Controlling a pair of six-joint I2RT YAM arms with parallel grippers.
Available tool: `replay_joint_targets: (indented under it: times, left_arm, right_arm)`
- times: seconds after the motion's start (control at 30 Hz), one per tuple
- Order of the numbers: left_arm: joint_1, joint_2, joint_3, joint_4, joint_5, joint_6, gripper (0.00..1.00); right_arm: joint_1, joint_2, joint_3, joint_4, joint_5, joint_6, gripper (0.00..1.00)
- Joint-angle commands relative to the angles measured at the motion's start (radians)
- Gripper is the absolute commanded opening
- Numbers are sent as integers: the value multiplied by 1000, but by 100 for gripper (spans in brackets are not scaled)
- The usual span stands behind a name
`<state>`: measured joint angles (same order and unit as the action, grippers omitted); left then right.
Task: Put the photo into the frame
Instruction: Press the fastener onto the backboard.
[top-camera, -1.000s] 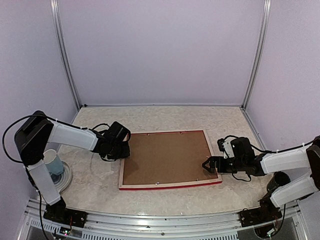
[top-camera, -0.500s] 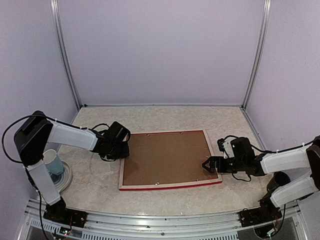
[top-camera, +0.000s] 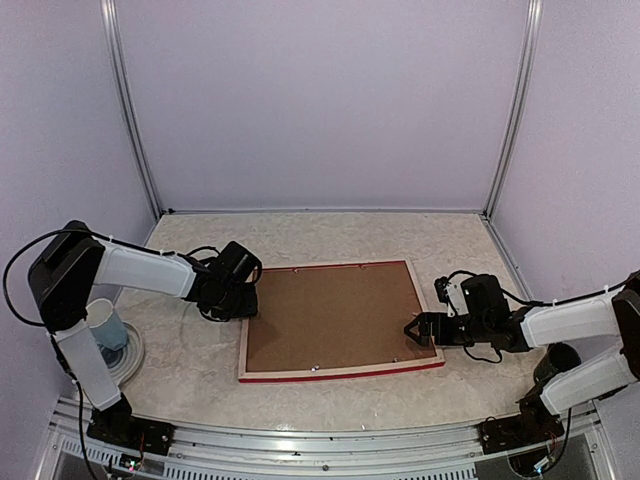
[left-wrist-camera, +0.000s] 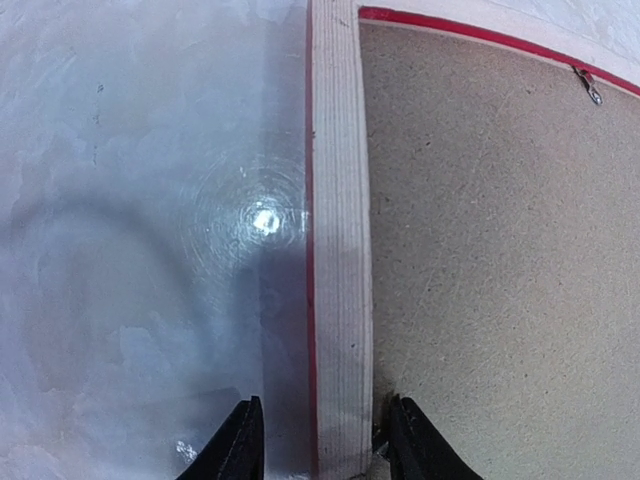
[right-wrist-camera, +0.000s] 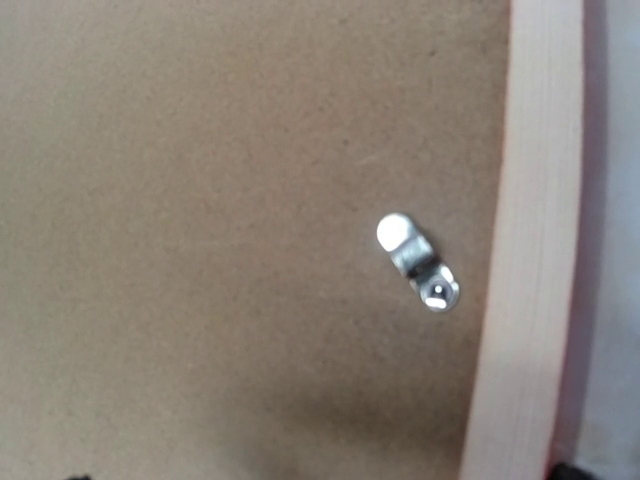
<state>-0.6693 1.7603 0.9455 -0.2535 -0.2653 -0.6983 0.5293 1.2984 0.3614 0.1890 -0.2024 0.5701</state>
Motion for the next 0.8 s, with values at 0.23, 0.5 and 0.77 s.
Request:
replay_joint_targets:
  times: [0.23, 0.5, 0.77]
  left_arm:
    - [-19, 34, 12, -13, 31, 11, 40]
    - [-28, 39, 1, -13, 46, 5, 31]
    - [-32, 13, -22, -13, 53, -2, 24]
  right_arm:
    - [12, 43, -22, -3, -6, 2, 99]
    - [12, 56, -24, 5, -8, 2, 99]
    - [12, 57, -12, -8, -6, -4, 99]
